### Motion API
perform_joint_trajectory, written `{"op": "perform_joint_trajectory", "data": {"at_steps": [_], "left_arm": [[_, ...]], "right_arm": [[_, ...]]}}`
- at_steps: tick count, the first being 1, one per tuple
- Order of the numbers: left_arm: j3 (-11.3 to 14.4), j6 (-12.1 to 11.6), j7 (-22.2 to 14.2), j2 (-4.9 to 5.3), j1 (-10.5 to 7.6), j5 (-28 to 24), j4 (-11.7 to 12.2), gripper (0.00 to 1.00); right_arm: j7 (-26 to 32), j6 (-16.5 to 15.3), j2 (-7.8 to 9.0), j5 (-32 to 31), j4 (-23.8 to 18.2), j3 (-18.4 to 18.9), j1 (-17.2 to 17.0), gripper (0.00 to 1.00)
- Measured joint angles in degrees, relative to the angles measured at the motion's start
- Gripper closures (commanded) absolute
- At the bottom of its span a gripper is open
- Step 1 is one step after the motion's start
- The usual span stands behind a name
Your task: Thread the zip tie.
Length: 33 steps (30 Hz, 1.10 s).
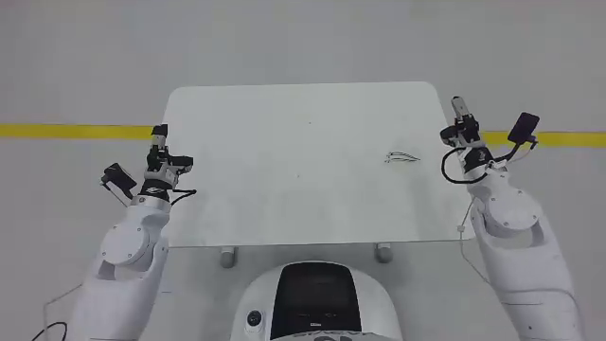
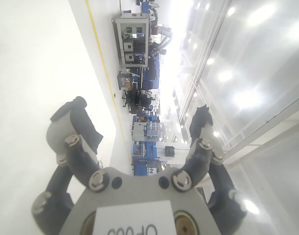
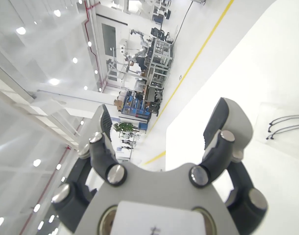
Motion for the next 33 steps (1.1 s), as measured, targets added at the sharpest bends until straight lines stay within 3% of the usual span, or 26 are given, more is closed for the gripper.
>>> {"op": "perform_joint_trajectory", "data": {"at_steps": [5,16,23,31,33], "left_arm": [[0.00,0.00,0.00,0.00,0.00,0.00,0.00,0.00],[0.00,0.00,0.00,0.00,0.00,0.00,0.00,0.00],[0.00,0.00,0.00,0.00,0.00,0.00,0.00,0.00],[0.00,0.00,0.00,0.00,0.00,0.00,0.00,0.00],[0.00,0.00,0.00,0.00,0.00,0.00,0.00,0.00]], "right_arm": [[1.34,0.62,-0.14,-3.47,2.39,-2.10,4.02,0.00],[1.45,0.55,0.02,-4.17,2.51,-1.55,4.28,0.00],[16.42,0.53,1.76,-16.31,4.40,1.06,10.01,0.00],[31.79,-2.62,2.59,-23.01,12.48,-2.60,19.48,0.00],[32.94,-1.74,2.58,-23.44,14.22,-3.10,20.56,0.00]]}}
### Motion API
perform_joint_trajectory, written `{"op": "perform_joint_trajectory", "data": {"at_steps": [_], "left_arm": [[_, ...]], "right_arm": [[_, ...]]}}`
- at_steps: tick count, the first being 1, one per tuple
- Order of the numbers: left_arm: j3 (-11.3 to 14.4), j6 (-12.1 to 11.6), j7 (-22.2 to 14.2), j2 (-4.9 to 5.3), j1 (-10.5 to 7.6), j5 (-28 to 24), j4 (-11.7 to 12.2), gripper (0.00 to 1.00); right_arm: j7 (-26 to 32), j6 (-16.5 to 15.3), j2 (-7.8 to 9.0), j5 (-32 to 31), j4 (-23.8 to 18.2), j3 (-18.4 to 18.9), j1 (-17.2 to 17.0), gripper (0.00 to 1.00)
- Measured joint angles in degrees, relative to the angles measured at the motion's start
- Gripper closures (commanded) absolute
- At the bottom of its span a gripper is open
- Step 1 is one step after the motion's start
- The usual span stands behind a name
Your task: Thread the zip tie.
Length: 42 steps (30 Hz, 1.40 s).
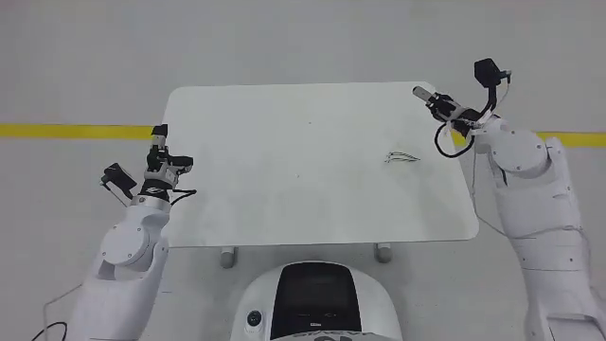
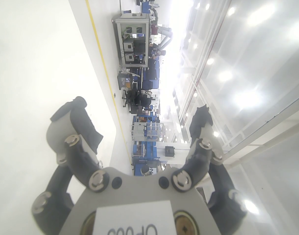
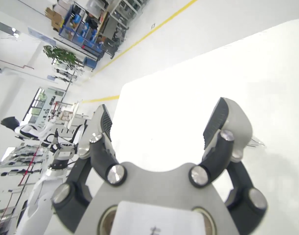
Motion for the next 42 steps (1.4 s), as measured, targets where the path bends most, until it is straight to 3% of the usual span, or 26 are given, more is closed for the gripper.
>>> {"op": "perform_joint_trajectory", "data": {"at_steps": [10,15,20,23,27,32,42], "left_arm": [[0.00,0.00,0.00,0.00,0.00,0.00,0.00,0.00],[0.00,0.00,0.00,0.00,0.00,0.00,0.00,0.00],[0.00,0.00,0.00,0.00,0.00,0.00,0.00,0.00],[0.00,0.00,0.00,0.00,0.00,0.00,0.00,0.00],[0.00,0.00,0.00,0.00,0.00,0.00,0.00,0.00],[0.00,0.00,0.00,0.00,0.00,0.00,0.00,0.00],[0.00,0.00,0.00,0.00,0.00,0.00,0.00,0.00]], "right_arm": [[-0.30,-0.12,0.09,-0.39,-0.50,-0.24,-0.17,0.00],[2.01,-9.71,0.73,-7.42,2.04,-1.33,2.66,0.00],[6.14,-15.86,0.68,-13.14,8.45,-6.03,9.74,0.00],[5.63,-18.22,0.15,-15.95,13.47,-9.74,13.79,0.00],[3.07,-18.75,-0.91,-19.91,19.32,-15.05,17.45,0.00],[2.20,-19.39,-2.08,-24.03,24.95,-20.66,19.35,0.00],[1.58,-19.29,-2.21,-24.85,25.71,-21.32,19.55,0.00]]}}
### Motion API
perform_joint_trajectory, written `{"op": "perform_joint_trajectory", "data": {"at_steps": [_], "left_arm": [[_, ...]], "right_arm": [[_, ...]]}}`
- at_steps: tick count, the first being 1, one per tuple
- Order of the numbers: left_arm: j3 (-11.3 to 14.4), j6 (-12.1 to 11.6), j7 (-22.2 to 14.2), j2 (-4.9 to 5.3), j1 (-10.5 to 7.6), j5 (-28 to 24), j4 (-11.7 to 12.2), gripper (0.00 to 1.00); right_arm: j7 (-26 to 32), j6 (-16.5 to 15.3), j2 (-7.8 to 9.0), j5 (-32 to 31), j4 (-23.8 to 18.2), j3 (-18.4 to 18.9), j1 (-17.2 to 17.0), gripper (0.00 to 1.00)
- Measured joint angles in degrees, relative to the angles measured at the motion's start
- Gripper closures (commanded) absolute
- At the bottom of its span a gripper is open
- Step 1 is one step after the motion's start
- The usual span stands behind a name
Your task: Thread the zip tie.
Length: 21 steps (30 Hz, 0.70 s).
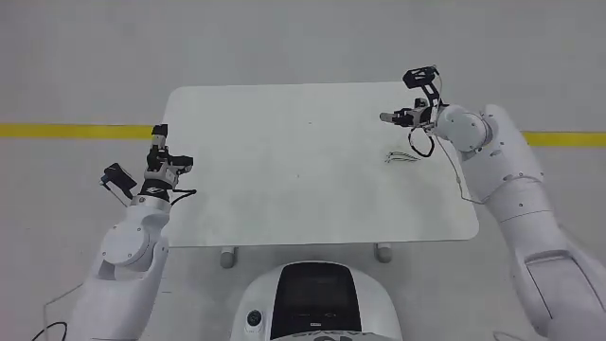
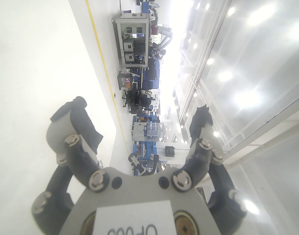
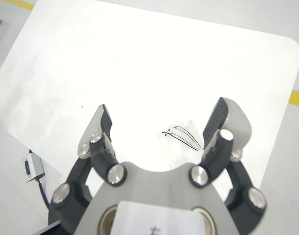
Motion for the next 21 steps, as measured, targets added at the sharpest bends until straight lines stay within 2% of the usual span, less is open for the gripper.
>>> {"op": "perform_joint_trajectory", "data": {"at_steps": [4,6,8,10,17,19,21], "left_arm": [[0.00,0.00,0.00,0.00,0.00,0.00,0.00,0.00],[0.00,0.00,0.00,0.00,0.00,0.00,0.00,0.00],[0.00,0.00,0.00,0.00,0.00,0.00,0.00,0.00],[0.00,0.00,0.00,0.00,0.00,0.00,0.00,0.00],[0.00,0.00,0.00,0.00,0.00,0.00,0.00,0.00],[0.00,0.00,0.00,0.00,0.00,0.00,0.00,0.00],[0.00,0.00,0.00,0.00,0.00,0.00,0.00,0.00]], "right_arm": [[0.21,-0.54,0.25,-0.55,-0.64,-0.53,0.14,0.00],[0.44,-2.52,0.97,-5.09,-3.88,-2.65,-0.29,0.00],[1.93,-2.83,1.76,-10.93,-6.49,-4.93,-0.44,0.00],[3.81,-2.76,2.47,-12.80,-7.64,-7.53,0.00,0.00],[6.04,-2.73,5.30,-8.03,-6.68,-19.43,4.54,0.00],[5.72,-2.73,5.64,-6.34,-6.31,-21.00,5.21,0.00],[5.67,-2.73,5.64,-6.51,-6.27,-20.98,5.23,0.00]]}}
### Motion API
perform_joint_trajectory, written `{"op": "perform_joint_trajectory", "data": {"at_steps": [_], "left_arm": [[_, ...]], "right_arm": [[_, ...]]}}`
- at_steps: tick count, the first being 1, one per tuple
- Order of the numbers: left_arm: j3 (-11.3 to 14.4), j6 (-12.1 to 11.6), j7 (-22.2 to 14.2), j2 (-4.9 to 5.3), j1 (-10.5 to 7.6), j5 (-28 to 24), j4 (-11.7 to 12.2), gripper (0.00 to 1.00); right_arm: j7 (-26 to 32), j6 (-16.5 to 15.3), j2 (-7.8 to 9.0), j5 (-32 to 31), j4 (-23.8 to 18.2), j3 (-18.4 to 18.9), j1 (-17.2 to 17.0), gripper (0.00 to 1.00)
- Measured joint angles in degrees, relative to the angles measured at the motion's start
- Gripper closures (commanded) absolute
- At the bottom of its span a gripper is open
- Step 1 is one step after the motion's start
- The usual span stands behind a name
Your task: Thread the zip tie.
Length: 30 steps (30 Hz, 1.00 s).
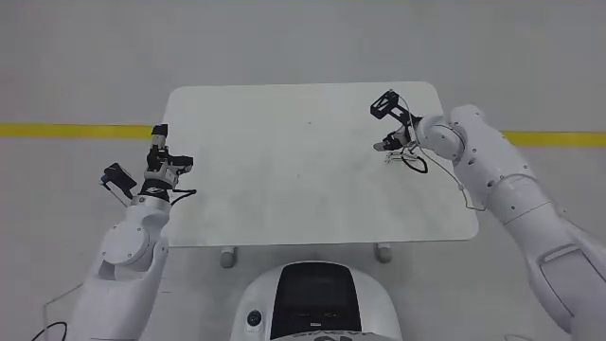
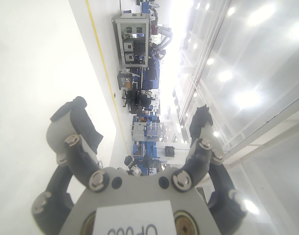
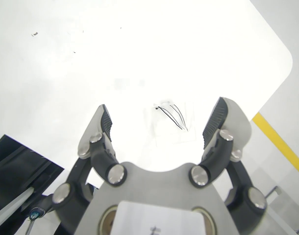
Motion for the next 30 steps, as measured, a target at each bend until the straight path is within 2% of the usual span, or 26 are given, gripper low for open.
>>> {"op": "perform_joint_trajectory", "data": {"at_steps": [9,13,19,24,30], "left_arm": [[0.00,0.00,0.00,0.00,0.00,0.00,0.00,0.00],[0.00,0.00,0.00,0.00,0.00,0.00,0.00,0.00],[0.00,0.00,0.00,0.00,0.00,0.00,0.00,0.00],[0.00,0.00,0.00,0.00,0.00,0.00,0.00,0.00],[0.00,0.00,0.00,0.00,0.00,0.00,0.00,0.00]], "right_arm": [[-0.03,0.00,-0.01,-0.17,0.03,0.11,-0.07,0.00],[-1.49,0.00,0.70,-0.05,0.88,-0.74,0.10,0.00],[1.26,0.00,2.48,4.54,1.88,-5.04,2.37,0.00],[2.17,0.00,3.53,7.84,2.82,-11.42,4.83,0.00],[2.27,0.00,3.57,7.92,2.87,-11.72,4.98,0.00]]}}
